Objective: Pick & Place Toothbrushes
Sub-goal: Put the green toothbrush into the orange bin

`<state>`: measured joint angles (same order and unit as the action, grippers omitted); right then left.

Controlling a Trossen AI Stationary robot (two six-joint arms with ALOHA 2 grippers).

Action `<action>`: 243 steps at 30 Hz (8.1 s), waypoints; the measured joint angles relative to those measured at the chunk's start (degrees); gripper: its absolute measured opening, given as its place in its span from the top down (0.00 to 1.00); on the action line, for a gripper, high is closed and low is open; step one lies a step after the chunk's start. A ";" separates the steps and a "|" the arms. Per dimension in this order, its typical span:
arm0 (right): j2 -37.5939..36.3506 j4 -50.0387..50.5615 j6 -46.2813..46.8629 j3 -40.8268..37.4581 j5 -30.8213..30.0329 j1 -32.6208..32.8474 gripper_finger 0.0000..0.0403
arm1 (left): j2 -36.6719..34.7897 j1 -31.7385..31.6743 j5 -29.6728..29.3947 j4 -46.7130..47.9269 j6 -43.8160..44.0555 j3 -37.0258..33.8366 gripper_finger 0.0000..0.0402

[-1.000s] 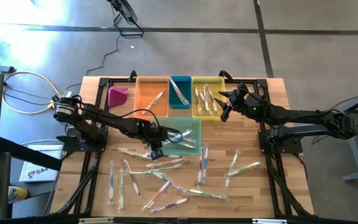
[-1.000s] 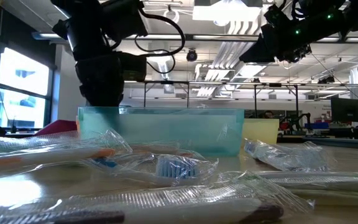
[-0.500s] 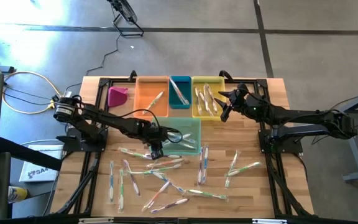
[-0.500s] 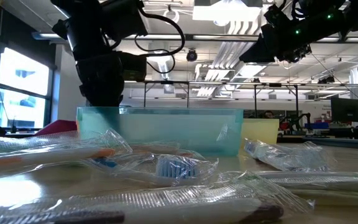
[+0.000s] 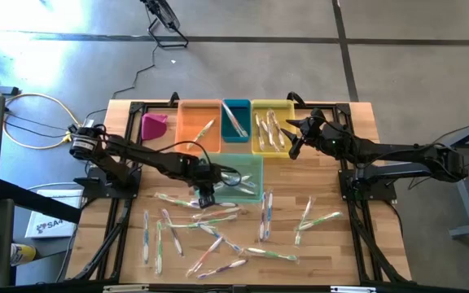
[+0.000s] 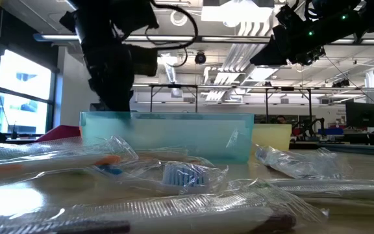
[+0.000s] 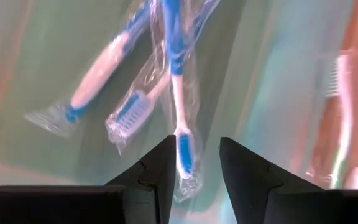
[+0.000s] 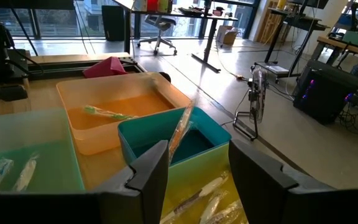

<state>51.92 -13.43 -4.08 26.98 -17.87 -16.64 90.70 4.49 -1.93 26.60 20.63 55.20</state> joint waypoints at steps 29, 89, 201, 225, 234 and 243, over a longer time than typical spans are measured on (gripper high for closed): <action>0.00 0.00 0.00 0.00 0.03 0.01 0.60 | 0.00 0.02 -6.37 -7.08 -12.90 13.49 0.70; 0.07 -0.44 2.81 -0.02 0.46 0.02 0.60 | -52.59 -8.74 -6.10 -37.31 -40.62 -33.53 0.70; 27.15 57.13 70.44 5.95 20.95 60.26 0.60 | -62.10 -8.72 -15.69 -29.89 -44.36 -33.57 0.70; 27.28 56.24 70.47 5.79 21.79 60.21 0.85 | -62.09 -8.72 -15.69 -29.82 -44.36 -33.57 0.70; 27.11 56.18 70.31 5.79 22.50 60.17 0.97 | -62.09 -8.72 -15.69 -29.73 -44.36 -33.57 0.70; 24.98 55.77 69.12 6.55 23.49 56.63 0.98 | -62.10 -8.72 -15.69 -29.70 -44.01 -33.57 0.70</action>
<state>76.90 42.34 65.04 33.54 5.62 39.99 28.60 -4.23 -17.63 -3.10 -23.39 21.63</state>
